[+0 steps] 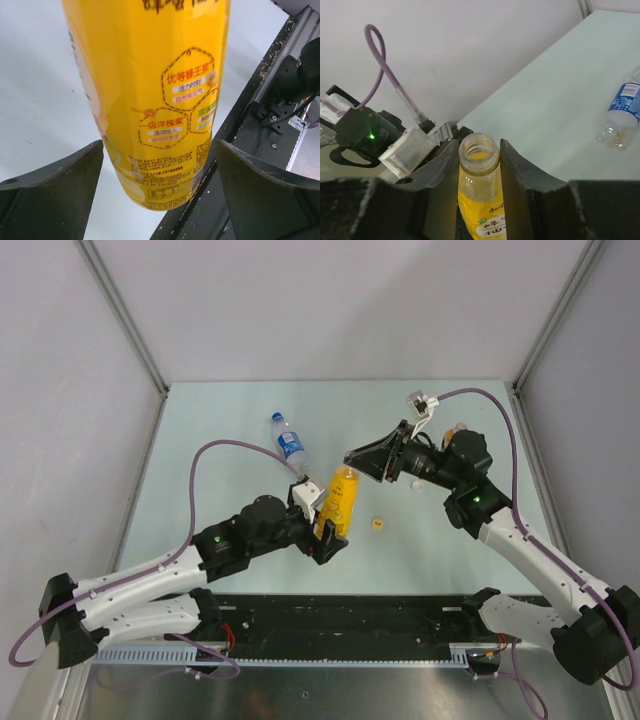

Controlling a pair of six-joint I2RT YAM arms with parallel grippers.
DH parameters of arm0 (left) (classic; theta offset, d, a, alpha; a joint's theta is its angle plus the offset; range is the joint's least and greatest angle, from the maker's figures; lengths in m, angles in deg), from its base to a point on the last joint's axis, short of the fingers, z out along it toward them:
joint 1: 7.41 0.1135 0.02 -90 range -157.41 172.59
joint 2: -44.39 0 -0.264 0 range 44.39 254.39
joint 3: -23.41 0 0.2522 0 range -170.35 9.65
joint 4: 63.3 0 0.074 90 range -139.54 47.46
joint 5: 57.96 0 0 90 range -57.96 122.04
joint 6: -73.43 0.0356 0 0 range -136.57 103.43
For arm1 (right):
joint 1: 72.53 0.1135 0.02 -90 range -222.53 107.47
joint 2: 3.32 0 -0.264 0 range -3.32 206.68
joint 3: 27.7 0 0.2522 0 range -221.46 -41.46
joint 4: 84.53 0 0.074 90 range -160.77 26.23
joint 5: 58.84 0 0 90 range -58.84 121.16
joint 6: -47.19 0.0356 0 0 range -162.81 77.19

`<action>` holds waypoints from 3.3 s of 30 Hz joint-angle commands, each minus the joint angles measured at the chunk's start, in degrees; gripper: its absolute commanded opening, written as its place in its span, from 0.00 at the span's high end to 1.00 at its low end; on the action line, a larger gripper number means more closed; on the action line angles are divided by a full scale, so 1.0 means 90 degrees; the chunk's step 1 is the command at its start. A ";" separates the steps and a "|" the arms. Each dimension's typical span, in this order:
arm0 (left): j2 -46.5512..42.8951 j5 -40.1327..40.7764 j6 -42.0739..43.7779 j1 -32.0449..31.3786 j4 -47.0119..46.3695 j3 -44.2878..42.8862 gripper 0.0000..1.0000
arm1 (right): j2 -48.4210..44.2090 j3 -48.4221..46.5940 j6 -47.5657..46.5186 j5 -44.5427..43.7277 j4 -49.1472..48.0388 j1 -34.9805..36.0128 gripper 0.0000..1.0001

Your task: Unscrew the bottle caps

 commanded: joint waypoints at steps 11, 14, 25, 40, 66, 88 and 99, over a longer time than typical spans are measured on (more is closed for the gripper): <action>-0.0916 0.0798 -0.0068 0.0037 -0.0194 -0.0106 0.00 | -0.0324 -0.0222 -0.2015 -0.2321 0.1493 0.0062 1.00; -0.1003 0.0850 -0.0064 0.0035 -0.0185 -0.0038 0.01 | -0.0337 -0.0058 -0.2404 -0.2945 0.1329 0.0072 1.00; -0.0917 0.0536 0.0040 0.0037 -0.0188 0.0003 0.00 | -0.0846 0.1703 -0.3678 -0.2975 -0.1436 0.0073 1.00; -0.0863 0.0403 0.0124 0.0032 -0.0200 0.0123 0.01 | -0.0363 0.2862 -0.4431 -0.3323 -0.3457 0.0064 1.00; -0.1061 0.0775 -0.0066 0.0037 -0.0179 0.0369 0.01 | -0.1077 0.3596 -0.4025 -0.3643 -0.3659 0.0039 0.07; -0.0924 0.1599 -0.0721 0.0135 0.0112 0.0363 0.01 | -0.2298 0.2235 -0.3364 -0.3181 -0.1557 0.0003 0.02; 0.0182 0.0481 -0.1369 0.1433 0.0400 0.0223 0.01 | -0.2229 0.2136 -0.3188 -0.3007 -0.1112 -0.0296 0.02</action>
